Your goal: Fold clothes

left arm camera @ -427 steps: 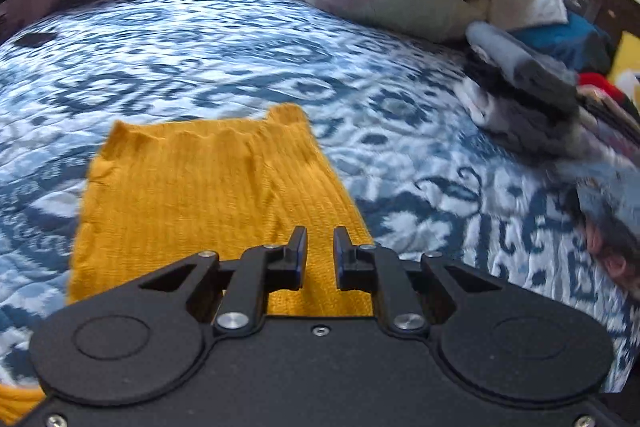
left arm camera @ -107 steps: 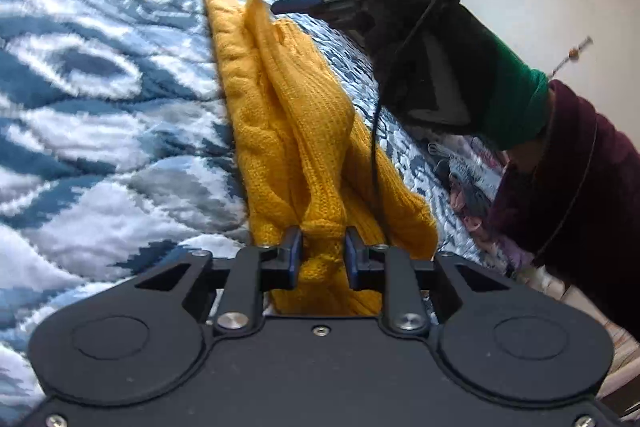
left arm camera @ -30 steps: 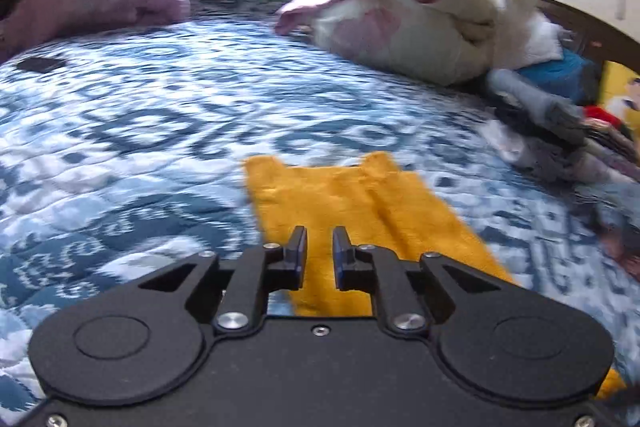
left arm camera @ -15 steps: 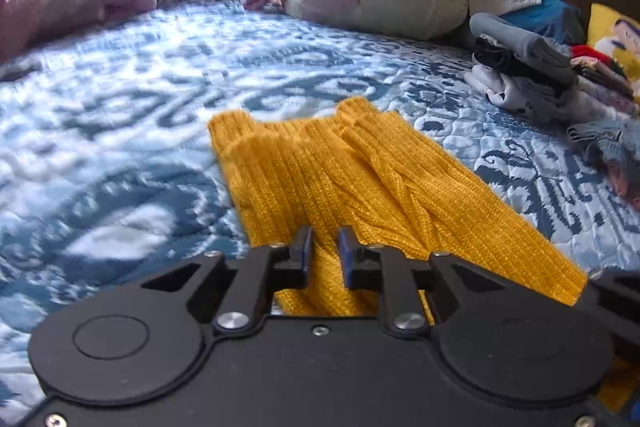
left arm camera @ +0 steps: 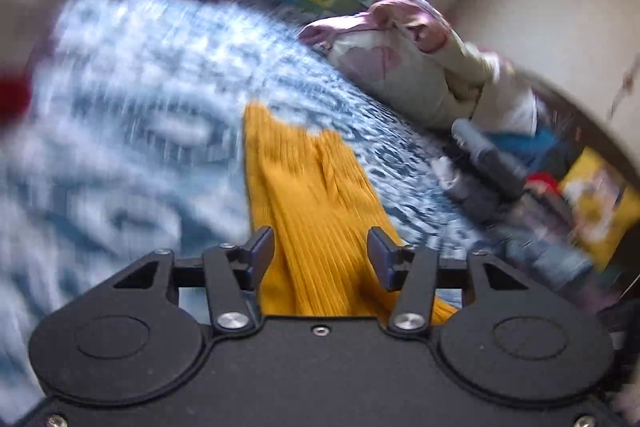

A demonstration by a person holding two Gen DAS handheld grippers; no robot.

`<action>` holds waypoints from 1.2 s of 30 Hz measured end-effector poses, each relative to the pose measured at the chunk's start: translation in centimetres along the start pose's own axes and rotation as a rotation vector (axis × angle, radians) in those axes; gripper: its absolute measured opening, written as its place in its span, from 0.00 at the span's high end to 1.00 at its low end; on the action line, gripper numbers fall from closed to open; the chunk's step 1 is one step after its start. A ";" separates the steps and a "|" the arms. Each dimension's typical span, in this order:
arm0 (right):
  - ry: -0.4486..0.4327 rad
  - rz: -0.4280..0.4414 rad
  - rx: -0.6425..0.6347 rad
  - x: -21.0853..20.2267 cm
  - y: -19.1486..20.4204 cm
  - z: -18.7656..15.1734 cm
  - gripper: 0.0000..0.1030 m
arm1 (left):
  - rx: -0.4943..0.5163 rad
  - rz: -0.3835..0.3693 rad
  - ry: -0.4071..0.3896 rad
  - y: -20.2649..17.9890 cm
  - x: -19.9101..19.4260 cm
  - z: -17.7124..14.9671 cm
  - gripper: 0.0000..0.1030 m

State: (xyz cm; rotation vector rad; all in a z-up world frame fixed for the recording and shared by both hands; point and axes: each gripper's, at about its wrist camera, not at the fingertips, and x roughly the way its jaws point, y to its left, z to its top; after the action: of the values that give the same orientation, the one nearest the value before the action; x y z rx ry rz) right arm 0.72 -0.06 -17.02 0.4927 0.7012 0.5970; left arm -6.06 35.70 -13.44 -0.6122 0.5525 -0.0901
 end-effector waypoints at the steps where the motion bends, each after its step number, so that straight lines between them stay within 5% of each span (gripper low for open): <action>1: 0.005 0.024 0.069 0.1 -1.1 -0.2 0.29 | -0.053 0.008 0.008 0.5 -0.2 -0.7 0.50; 5: 0.044 0.123 0.289 1.1 -4.4 -1.3 0.26 | -0.172 0.059 0.045 1.5 0.0 -2.5 0.49; 9: 0.052 0.213 0.442 2.2 -6.1 -2.4 0.27 | -0.354 0.023 0.081 3.2 0.5 -3.8 0.49; 13: 0.044 0.286 0.545 3.0 -7.3 -2.5 0.27 | -0.404 0.010 0.083 3.5 0.8 -4.2 0.49; 15: 0.044 0.310 0.568 3.7 -7.4 -2.8 0.31 | -0.429 0.004 0.083 3.6 1.0 -4.4 0.49; 17: 0.048 0.317 0.591 4.5 -7.5 -3.2 0.49 | -0.454 -0.002 0.084 3.8 1.1 -4.7 0.50; 20: 0.056 0.311 0.594 5.2 -7.7 -4.1 0.67 | -0.475 -0.010 0.087 3.9 1.3 -5.0 0.51; 23: 0.058 0.310 0.588 5.3 -7.6 -4.3 0.67 | -0.476 -0.012 0.093 3.9 1.6 -5.3 0.54; 28: 0.081 0.241 0.416 5.0 -5.6 -4.3 0.74 | -0.472 0.013 0.094 3.9 2.1 -5.8 0.75; 36: 0.083 0.218 0.370 3.5 -4.3 -2.9 0.77 | -0.477 -0.008 0.068 2.5 0.3 -5.9 0.81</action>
State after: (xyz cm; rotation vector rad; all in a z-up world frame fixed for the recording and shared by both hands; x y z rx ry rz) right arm 2.25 -0.24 -23.12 0.9009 0.8481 0.6978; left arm -9.07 34.55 -19.00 -1.0786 0.6428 0.0150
